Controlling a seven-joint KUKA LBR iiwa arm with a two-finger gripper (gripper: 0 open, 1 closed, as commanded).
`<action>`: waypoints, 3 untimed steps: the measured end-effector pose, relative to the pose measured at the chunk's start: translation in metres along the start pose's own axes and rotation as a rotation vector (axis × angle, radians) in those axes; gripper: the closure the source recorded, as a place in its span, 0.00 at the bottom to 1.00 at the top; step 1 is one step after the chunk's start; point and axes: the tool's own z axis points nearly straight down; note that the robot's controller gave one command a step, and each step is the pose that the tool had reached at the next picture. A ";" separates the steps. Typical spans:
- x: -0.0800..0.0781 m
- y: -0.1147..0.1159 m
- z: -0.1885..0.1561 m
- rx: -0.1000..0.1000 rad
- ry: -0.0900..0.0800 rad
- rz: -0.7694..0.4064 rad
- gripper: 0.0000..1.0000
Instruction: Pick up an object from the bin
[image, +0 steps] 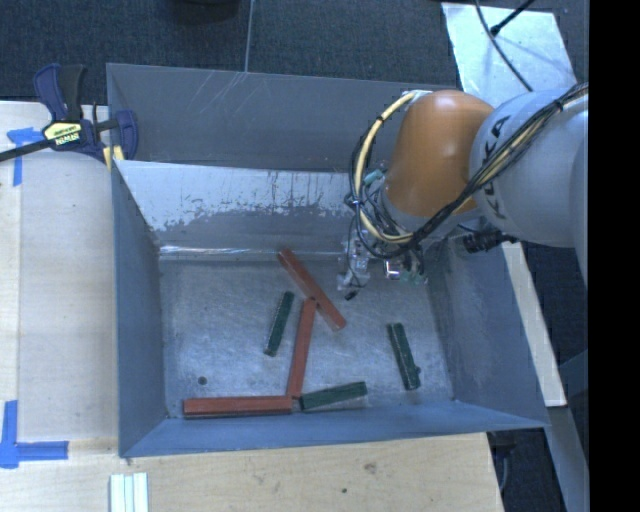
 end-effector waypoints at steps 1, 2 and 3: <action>0.002 0.000 0.003 0.001 0.006 -0.002 0.00; 0.028 0.012 0.069 0.000 0.012 -0.087 0.00; 0.024 0.012 0.064 0.000 0.001 -0.086 1.00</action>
Offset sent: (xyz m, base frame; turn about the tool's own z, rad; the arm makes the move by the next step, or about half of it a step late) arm 0.0000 0.0000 0.0000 0.0000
